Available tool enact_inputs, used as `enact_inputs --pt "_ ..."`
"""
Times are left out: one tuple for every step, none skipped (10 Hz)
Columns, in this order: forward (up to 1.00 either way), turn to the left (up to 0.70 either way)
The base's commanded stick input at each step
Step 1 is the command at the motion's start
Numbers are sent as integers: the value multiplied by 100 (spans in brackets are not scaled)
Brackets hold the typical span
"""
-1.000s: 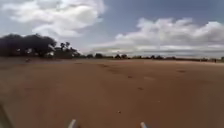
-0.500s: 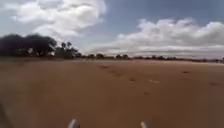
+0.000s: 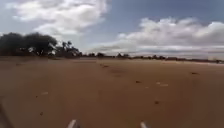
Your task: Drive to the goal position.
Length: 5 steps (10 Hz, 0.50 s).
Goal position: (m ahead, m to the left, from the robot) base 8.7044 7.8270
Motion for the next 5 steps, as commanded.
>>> enact_inputs --pt "70 16" --pt "70 27" --pt "70 27" --pt "70 27" --pt "70 27"
